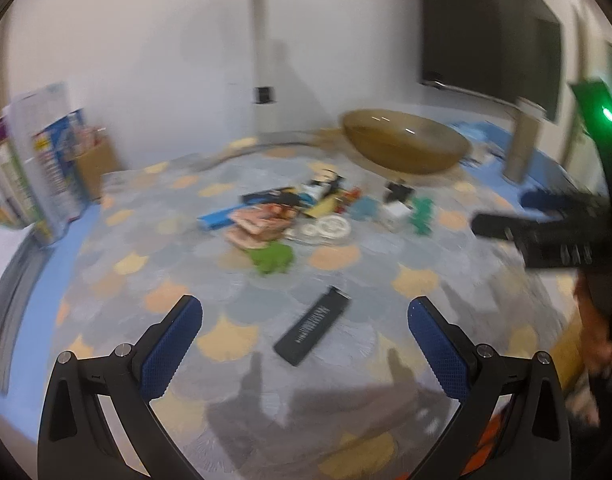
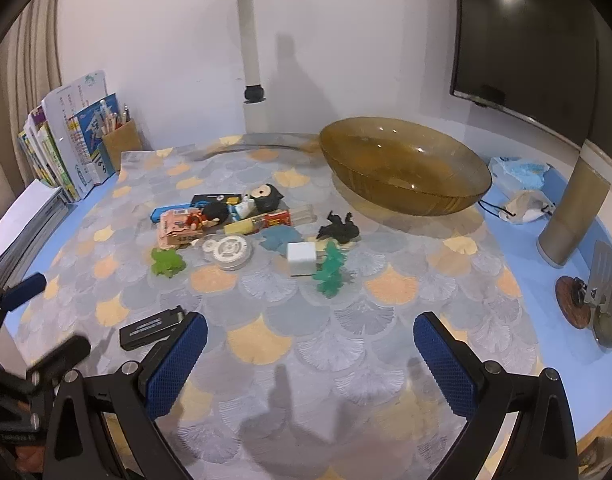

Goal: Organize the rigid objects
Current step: 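Move left tool toward black stick while right tool approaches green crystal figure, then grasp the black printed stick with left tool while right grasps green crystal figure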

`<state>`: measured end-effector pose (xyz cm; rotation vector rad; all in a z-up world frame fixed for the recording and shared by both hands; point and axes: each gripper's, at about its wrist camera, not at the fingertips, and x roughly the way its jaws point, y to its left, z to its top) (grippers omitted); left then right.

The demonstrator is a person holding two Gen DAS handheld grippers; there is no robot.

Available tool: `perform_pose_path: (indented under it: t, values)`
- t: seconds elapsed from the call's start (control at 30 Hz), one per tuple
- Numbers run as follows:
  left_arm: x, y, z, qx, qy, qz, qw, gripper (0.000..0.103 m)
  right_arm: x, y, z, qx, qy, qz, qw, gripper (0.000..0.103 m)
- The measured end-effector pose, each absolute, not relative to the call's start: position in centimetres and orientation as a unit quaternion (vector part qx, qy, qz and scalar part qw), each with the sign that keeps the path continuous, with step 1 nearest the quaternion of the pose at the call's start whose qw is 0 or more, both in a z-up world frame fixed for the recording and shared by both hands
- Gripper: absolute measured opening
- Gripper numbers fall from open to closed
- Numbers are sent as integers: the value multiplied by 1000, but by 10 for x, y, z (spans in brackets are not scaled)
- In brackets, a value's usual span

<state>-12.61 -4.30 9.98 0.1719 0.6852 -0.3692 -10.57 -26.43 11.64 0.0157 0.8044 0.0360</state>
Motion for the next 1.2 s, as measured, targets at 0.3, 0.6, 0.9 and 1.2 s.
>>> perform_pose_path:
  t: [0.3, 0.6, 0.9, 1.2]
  values:
    - [-99, -47, 74, 128, 389, -252, 876, 102, -77, -295, 101, 33, 433, 19, 901, 95]
    - [-66, -46, 51, 113, 447, -229, 857, 97, -34, -292, 74, 29, 471, 11, 882, 70]
    - [-55, -55, 31, 121, 495, -235, 828, 64, 14, -279, 56, 17, 493, 4, 870, 50]
    - [-50, -66, 36, 93, 496, -223, 834, 21, 9, -287, 52, 48, 485, 20, 873, 22]
